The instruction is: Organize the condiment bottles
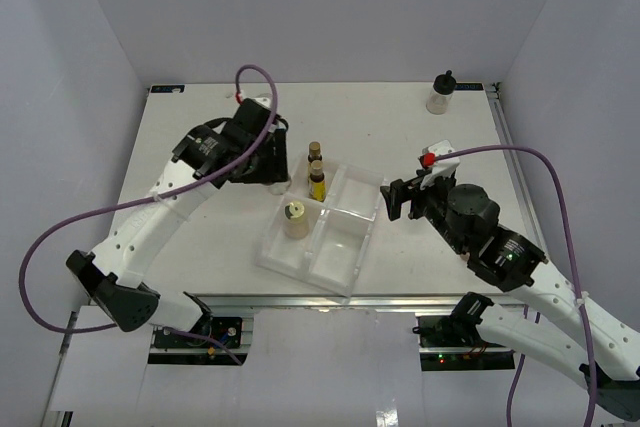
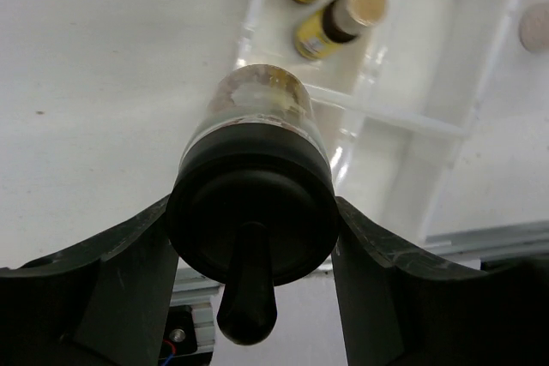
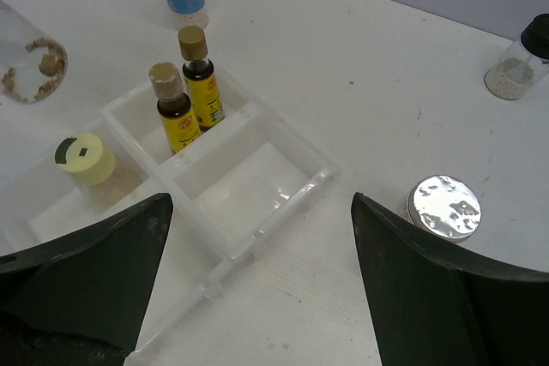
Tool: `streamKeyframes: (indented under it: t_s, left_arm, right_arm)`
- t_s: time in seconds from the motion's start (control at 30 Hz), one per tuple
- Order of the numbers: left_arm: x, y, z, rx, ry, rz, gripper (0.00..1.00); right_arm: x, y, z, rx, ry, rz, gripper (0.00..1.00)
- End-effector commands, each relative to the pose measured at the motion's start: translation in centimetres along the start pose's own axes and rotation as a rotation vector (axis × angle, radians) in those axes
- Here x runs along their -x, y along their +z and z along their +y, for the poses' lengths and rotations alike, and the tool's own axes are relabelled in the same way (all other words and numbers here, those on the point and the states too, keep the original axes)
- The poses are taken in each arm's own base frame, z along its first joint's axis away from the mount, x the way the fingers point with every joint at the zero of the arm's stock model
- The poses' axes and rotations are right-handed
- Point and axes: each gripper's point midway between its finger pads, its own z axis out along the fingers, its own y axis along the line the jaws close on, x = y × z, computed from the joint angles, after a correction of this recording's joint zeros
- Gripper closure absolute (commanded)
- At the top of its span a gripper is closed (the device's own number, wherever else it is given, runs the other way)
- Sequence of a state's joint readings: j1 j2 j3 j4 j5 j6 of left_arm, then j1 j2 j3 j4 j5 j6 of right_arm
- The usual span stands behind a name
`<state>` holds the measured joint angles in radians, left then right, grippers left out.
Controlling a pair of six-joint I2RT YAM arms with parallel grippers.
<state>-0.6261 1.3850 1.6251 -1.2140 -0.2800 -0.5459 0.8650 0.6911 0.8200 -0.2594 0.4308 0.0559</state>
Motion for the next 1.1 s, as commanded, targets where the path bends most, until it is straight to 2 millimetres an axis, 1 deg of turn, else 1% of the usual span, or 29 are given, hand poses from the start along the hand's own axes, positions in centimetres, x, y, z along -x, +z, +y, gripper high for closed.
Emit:
streamKeyframes:
  t_s: [0.0, 0.03, 0.2, 0.27, 0.33, 0.4, 0.5, 0.6, 0.67, 0.73, 0.8, 0.97, 1.07]
  left_arm:
    - [-1.9, -2.3, -4.1, -0.028, 0.088, 0.015, 1.00]
    - [-2.6, -2.6, -5.5, -0.054, 0.120, 0.021, 1.00]
    - [-4.8, -3.2, -9.9, -0.129, 0.202, 0.024, 1.00]
    - [-5.8, -3.2, -11.8, -0.163, 0.228, 0.026, 1.00]
    - [-6.6, -3.1, -13.0, -0.186, 0.245, 0.029, 1.00]
    - [-7.1, -2.6, -13.7, -0.194, 0.256, 0.028, 1.00]
    - [-8.1, -1.7, -14.8, -0.220, 0.270, 0.039, 1.00]
    - [-9.1, -0.6, -16.5, -0.267, 0.288, 0.048, 1.00]
    - [-9.7, 0.2, -16.7, -0.256, 0.302, 0.058, 1.00]
    - [-10.3, 1.6, -16.5, -0.202, 0.318, 0.074, 1.00]
    - [-10.6, 2.6, -16.4, -0.168, 0.333, 0.079, 1.00]
    - [-11.5, 4.6, -16.8, -0.125, 0.349, 0.099, 1.00]
    - [-12.1, 5.6, -16.4, -0.077, 0.349, 0.115, 1.00]
  right_arm:
    - [1.7, 0.0, -1.4, -0.096, 0.058, -0.043, 0.09]
    - [1.7, -0.1, -1.7, -0.114, 0.075, -0.044, 0.09]
    - [2.4, -1.4, -4.0, -0.228, 0.146, -0.089, 0.09]
    - [2.9, -2.1, -4.4, -0.243, 0.168, -0.117, 0.09]
    - [3.1, -2.5, -4.9, -0.257, 0.178, -0.136, 0.09]
    - [3.2, -3.0, -5.3, -0.271, 0.183, -0.149, 0.09]
    - [3.2, -3.4, -5.6, -0.283, 0.192, -0.163, 0.09]
    - [3.3, -4.0, -6.0, -0.291, 0.210, -0.188, 0.10]
    - [3.3, -4.2, -6.2, -0.297, 0.217, -0.197, 0.10]
    - [3.5, -4.5, -6.5, -0.306, 0.225, -0.210, 0.10]
    - [3.6, -4.8, -6.6, -0.309, 0.230, -0.220, 0.10]
    - [3.6, -5.0, -6.7, -0.306, 0.233, -0.229, 0.10]
    - [3.7, -5.3, -6.8, -0.305, 0.239, -0.234, 0.10]
